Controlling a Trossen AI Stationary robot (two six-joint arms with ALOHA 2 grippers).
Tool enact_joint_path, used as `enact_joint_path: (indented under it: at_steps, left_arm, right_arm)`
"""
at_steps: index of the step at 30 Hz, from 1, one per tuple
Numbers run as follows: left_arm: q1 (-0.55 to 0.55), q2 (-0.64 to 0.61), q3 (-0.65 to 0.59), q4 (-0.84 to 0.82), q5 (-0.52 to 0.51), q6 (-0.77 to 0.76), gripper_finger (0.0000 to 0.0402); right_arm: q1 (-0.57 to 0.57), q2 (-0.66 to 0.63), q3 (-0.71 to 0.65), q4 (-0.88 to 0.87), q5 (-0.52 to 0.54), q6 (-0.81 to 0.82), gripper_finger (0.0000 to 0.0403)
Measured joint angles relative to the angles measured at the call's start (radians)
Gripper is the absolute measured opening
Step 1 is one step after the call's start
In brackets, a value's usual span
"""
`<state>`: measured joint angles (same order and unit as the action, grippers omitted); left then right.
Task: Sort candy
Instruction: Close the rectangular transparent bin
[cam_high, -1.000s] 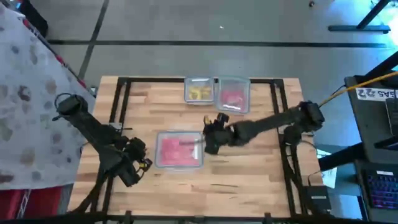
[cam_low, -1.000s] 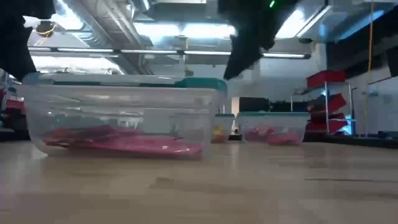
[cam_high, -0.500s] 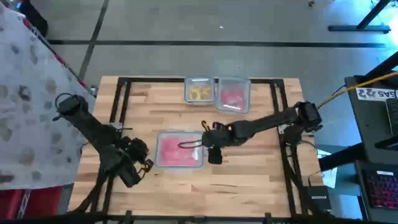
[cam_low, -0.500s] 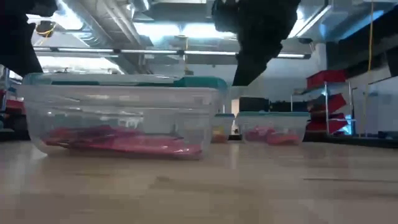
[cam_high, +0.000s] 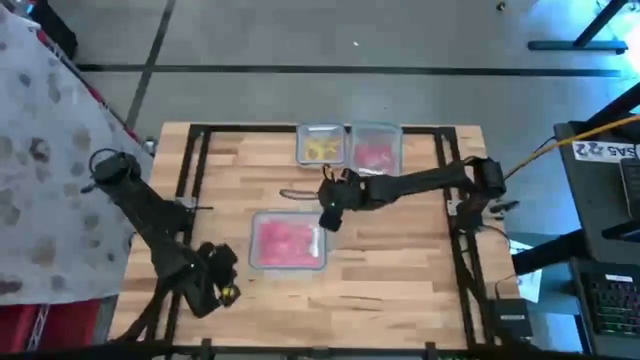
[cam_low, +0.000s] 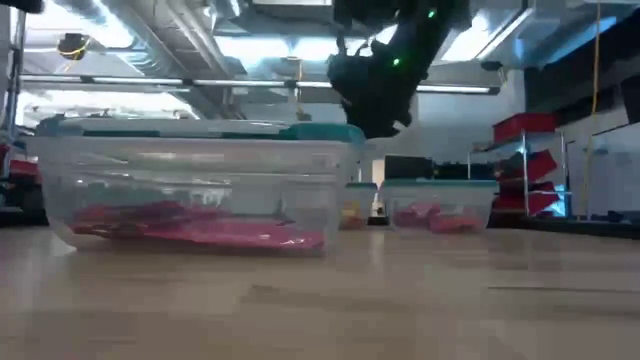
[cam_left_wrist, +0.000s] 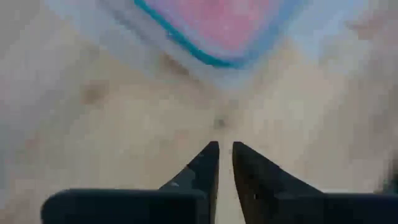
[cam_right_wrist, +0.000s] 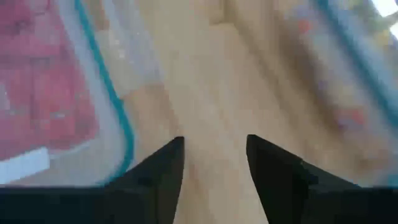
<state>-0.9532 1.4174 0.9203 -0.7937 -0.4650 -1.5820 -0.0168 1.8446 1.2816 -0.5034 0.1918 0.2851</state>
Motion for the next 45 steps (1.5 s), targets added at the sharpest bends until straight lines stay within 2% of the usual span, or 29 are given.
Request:
enact_joint_path:
  at_steps: [3,5,14,17,20,24,26,28,31,35,39,45]
  left_arm:
    - [-0.02,0.006,0.0,0.011,-0.044,-0.027,0.003]
    - [-0.031,0.008,0.0,0.01,-0.07,-0.04,0.003]
    - [-0.037,0.007,0.0,0.021,-0.113,-0.041,0.003]
    - [-0.035,0.005,0.006,0.035,-0.194,-0.038,0.003]
    - [-0.019,0.005,0.05,0.047,-0.288,0.032,0.003]
    - [0.03,0.003,0.082,0.048,-0.435,0.188,0.003]
    - [0.093,0.002,0.076,0.034,-0.416,0.26,0.003]
    - [0.171,0.003,0.056,0.05,-0.366,0.312,0.003]
    - [0.283,0.015,0.012,0.15,-0.288,0.443,0.003]
    - [0.402,0.019,-0.051,0.295,-0.139,0.62,0.003]
    - [0.449,0.02,-0.114,0.372,-0.069,0.66,0.003]
    - [0.452,0.017,-0.24,0.524,-0.07,0.621,0.003]
  right_arm:
    - [-0.003,0.018,0.0,0.032,-0.141,-0.059,0.0115]
    - [-0.002,0.019,0.0,0.035,-0.199,-0.082,0.0098]
    - [0.004,-0.001,0.001,0.037,-0.068,-0.079,0.0039]
    - [0.046,-0.026,0.0,0.036,-0.009,-0.103,0.0025]
    - [0.111,-0.066,0.0,0.068,0.03,-0.133,0.0008]
    - [0.188,-0.074,0.001,0.183,-0.052,-0.159,0.0003]
    - [0.216,-0.061,0.002,0.225,-0.072,-0.159,0.0002]
    - [0.239,-0.059,0.001,0.185,-0.053,-0.153,0.0]
    - [0.272,-0.067,0.001,0.1,-0.018,-0.101,0.0]
    - [0.294,-0.06,0.001,-0.019,-0.027,-0.001,0.0]
    - [0.314,-0.013,-0.001,-0.026,-0.059,0.03,0.0]
    - [0.327,0.056,-0.001,0.034,-0.031,0.051,0.0]
